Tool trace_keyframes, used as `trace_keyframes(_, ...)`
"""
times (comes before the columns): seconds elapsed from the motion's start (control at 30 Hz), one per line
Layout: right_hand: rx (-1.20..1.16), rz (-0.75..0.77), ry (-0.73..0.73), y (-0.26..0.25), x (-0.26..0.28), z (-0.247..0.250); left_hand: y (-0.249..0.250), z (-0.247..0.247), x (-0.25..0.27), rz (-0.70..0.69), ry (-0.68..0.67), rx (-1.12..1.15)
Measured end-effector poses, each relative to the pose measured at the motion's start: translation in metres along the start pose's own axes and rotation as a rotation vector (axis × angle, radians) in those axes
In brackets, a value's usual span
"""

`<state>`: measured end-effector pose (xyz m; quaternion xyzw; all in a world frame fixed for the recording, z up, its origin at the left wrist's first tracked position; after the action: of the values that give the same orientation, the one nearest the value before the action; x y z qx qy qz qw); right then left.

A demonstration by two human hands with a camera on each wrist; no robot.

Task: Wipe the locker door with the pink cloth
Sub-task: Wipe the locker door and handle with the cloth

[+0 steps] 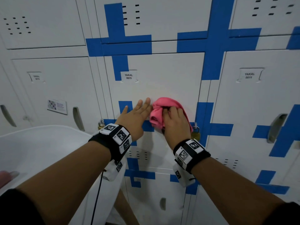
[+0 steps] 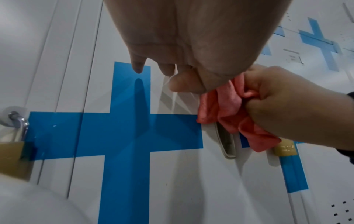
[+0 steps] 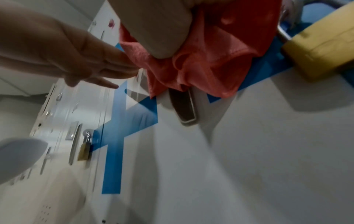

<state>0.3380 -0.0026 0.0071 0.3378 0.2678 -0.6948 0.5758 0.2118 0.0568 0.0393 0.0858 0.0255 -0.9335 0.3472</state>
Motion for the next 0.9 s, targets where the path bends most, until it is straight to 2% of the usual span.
trace_keyframes(0.2,0.054,0.151,-0.058,-0.008,0.016,-0.008,0.001,0.002,0.001,0.001,0.028,0.074)
trace_keyframes(0.37,0.077,0.223,-0.282,-0.010,0.049,-0.027,0.005,0.004,0.010,0.018,-0.023,0.146)
trace_keyframes(0.4,0.071,0.226,-0.292,-0.009,0.054,-0.028,0.006,0.002,0.015,0.002,-0.041,0.163)
trace_keyframes(0.5,-0.042,0.164,-0.138,0.000,0.051,-0.011,0.005,-0.003,0.026,-0.035,-0.015,0.269)
trace_keyframes(0.6,-0.084,0.087,0.064,0.005,0.021,0.020,-0.003,0.005,0.028,-0.014,0.112,0.427)
trace_keyframes(0.67,-0.089,0.033,0.067,0.005,-0.005,0.032,-0.006,0.013,0.026,0.029,0.216,0.451)
trace_keyframes(0.73,-0.057,0.005,0.017,0.003,-0.023,0.034,-0.007,0.020,0.024,0.052,0.325,0.376)
trace_keyframes(0.8,0.003,0.060,-0.019,-0.004,-0.028,0.027,-0.005,0.024,0.022,0.045,0.387,0.294)
trace_keyframes(0.9,0.057,0.189,-0.076,-0.012,-0.021,0.013,-0.007,0.022,0.020,0.093,0.369,0.234)
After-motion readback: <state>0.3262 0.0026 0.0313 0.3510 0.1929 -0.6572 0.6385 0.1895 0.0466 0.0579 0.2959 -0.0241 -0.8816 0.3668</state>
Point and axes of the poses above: each hand's wrist, its own x-axis away from the middle knuckle, its own z-axis out of the back of the hand, y = z × x, the point moved 5 cm from there along -x, towards the middle knuckle, and after that the axes turned 3 degrees about x, right-handed, at the moved point
